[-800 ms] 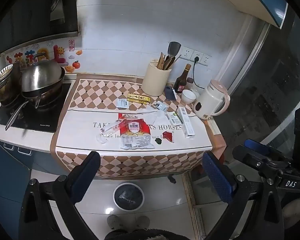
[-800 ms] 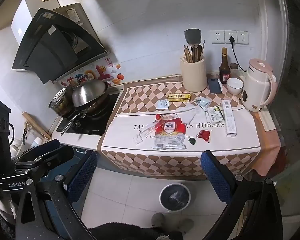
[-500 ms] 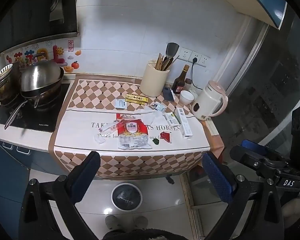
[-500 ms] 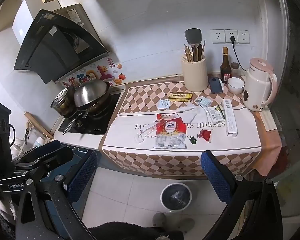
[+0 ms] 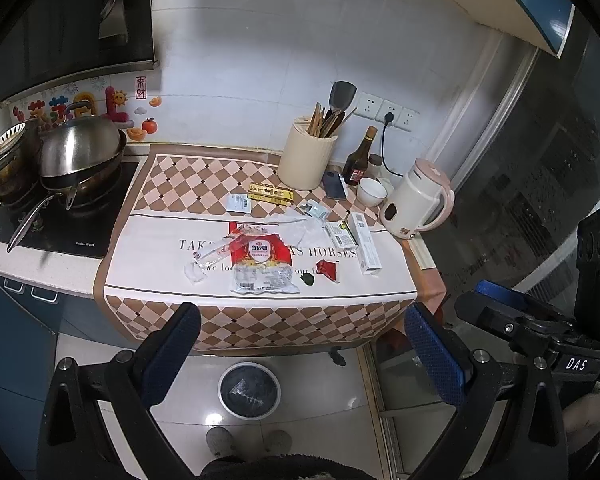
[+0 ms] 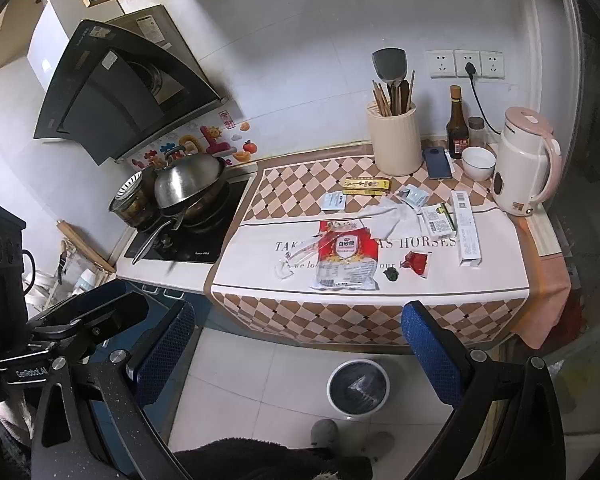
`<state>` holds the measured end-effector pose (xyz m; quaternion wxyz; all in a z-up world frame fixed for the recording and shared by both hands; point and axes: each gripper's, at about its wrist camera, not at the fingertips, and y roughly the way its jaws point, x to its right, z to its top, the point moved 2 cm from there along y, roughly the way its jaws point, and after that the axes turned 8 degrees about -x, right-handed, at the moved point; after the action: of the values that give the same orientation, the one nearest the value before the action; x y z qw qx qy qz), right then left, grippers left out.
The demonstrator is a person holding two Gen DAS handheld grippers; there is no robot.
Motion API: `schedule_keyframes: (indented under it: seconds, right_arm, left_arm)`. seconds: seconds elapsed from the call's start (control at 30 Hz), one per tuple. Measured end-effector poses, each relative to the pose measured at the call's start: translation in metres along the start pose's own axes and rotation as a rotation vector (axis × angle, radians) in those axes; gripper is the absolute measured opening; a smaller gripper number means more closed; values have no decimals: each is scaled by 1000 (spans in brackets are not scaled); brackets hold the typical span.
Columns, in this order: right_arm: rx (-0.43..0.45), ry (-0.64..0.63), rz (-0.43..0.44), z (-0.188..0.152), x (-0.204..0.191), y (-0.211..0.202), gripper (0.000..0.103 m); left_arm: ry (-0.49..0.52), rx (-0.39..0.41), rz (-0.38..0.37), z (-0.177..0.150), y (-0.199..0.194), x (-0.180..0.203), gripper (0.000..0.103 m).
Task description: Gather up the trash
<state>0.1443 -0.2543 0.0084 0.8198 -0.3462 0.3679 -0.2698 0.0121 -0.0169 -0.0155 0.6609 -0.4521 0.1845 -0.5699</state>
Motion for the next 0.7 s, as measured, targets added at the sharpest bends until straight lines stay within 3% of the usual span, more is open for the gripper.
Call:
schedule_keyframes:
  seconds: [0.7]
  right_arm:
    - [-12, -20, 26, -3, -1, -1, 103]
  left_arm:
    - [-5, 0, -4, -2, 0, 1, 103]
